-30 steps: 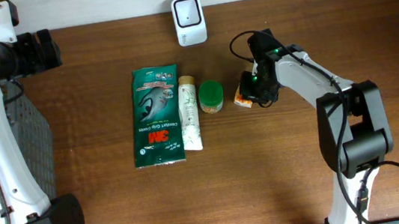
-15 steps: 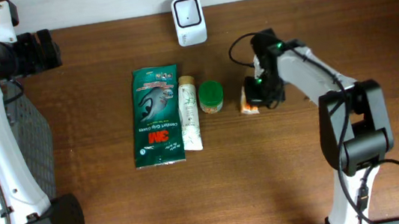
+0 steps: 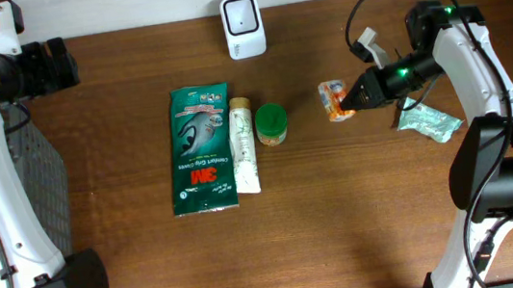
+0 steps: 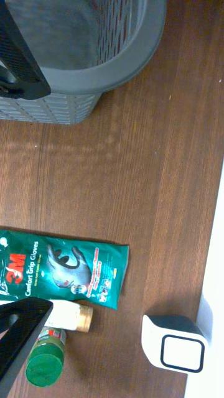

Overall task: Scan the item barcode
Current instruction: 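Lift the orange Kleenex box and carry it toward the scanner, then carry the Kleenex box right and drop it beside the green bag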

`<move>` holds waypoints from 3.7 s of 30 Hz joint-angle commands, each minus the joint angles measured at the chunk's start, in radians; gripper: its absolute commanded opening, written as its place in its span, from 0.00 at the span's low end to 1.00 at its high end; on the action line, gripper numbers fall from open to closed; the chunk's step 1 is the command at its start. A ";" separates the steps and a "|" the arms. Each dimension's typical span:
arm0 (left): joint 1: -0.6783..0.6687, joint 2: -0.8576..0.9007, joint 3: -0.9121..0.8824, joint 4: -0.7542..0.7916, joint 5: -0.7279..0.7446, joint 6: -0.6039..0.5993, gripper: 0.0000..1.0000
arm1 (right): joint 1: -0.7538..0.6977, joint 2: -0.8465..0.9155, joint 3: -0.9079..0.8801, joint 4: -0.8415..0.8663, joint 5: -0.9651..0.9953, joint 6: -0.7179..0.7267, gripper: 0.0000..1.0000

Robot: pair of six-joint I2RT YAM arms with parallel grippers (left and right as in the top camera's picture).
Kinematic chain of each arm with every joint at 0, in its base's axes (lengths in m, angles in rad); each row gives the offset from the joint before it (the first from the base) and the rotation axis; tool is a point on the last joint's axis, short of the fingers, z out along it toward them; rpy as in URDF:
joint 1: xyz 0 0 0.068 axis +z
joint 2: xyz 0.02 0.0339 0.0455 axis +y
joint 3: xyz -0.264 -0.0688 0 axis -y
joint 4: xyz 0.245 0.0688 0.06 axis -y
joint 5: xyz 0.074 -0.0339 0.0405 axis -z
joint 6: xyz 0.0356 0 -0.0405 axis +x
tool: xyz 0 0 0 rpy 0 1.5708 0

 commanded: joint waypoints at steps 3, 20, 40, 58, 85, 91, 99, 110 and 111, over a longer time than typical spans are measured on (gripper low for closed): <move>-0.001 0.000 0.005 0.002 0.010 0.008 0.99 | 0.014 -0.016 0.016 -0.056 -0.289 -0.053 0.04; -0.001 0.000 0.005 0.002 0.010 0.008 0.99 | 0.008 -0.112 0.075 -0.315 -0.523 -0.126 0.04; -0.001 0.000 0.005 0.002 0.010 0.008 0.99 | 0.289 -0.126 0.201 0.077 0.401 0.597 0.04; -0.001 0.000 0.005 0.002 0.010 0.008 0.99 | 0.519 0.137 0.469 0.679 1.225 0.242 0.04; -0.001 0.000 0.005 0.002 0.010 0.008 0.99 | 0.578 0.480 0.468 1.231 1.446 -0.370 0.04; -0.001 0.000 0.005 0.002 0.010 0.008 0.99 | 0.578 0.480 0.468 1.216 1.445 -0.370 0.04; -0.001 0.000 0.005 0.002 0.010 0.008 0.99 | 0.577 0.437 0.469 1.175 1.420 -0.164 0.04; -0.001 0.000 0.005 0.002 0.010 0.008 0.99 | 0.518 0.080 0.470 0.684 1.249 0.369 0.04; -0.001 0.000 0.005 0.002 0.010 0.008 0.99 | 0.504 0.050 0.470 0.616 1.244 0.436 0.04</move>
